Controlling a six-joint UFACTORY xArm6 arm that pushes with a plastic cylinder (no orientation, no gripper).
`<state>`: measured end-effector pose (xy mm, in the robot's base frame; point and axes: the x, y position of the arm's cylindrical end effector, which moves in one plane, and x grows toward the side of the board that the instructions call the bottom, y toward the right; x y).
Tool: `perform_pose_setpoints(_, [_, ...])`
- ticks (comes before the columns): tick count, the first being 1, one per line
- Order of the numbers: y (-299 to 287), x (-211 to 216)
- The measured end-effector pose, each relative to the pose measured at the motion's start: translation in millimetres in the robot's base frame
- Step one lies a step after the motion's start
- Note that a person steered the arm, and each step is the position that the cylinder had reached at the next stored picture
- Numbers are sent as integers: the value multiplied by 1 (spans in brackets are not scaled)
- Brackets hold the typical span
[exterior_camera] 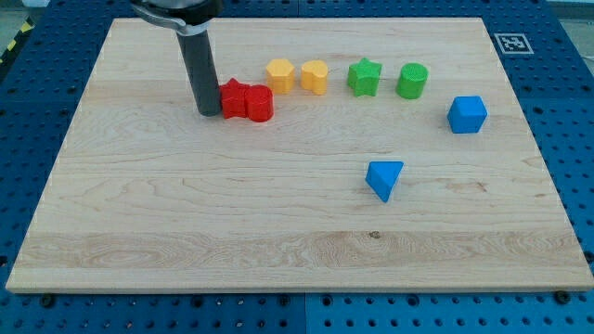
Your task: Slide the red circle below the yellow heart
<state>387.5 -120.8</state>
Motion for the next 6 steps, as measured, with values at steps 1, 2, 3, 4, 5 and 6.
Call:
perform_pose_setpoints(1, [-39, -4])
perform_pose_setpoints(2, [-89, -32])
perform_pose_setpoints(3, [-69, -49])
perform_pose_setpoints(4, [-39, -48])
perform_pose_setpoints(5, [-11, -44])
perform_pose_setpoints(6, [0, -16])
